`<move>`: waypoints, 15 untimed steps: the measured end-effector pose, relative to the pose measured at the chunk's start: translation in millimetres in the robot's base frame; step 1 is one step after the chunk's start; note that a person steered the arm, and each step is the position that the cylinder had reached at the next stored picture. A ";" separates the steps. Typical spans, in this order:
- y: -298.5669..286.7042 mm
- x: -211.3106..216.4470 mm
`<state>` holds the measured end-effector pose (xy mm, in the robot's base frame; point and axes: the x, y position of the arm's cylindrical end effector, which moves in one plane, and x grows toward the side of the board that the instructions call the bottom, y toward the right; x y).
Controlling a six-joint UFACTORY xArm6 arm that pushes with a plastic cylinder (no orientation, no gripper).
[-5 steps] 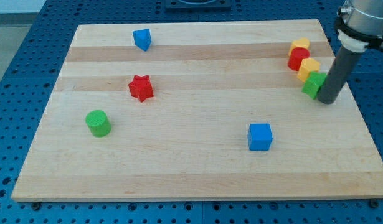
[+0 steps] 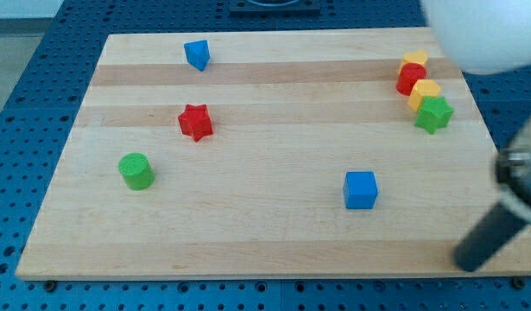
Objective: Move the blue cube to the bottom of the green star
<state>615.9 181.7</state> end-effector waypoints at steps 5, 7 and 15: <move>-98.5 -98.0; -42.2 -110.9; -61.2 -162.0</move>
<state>453.9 120.4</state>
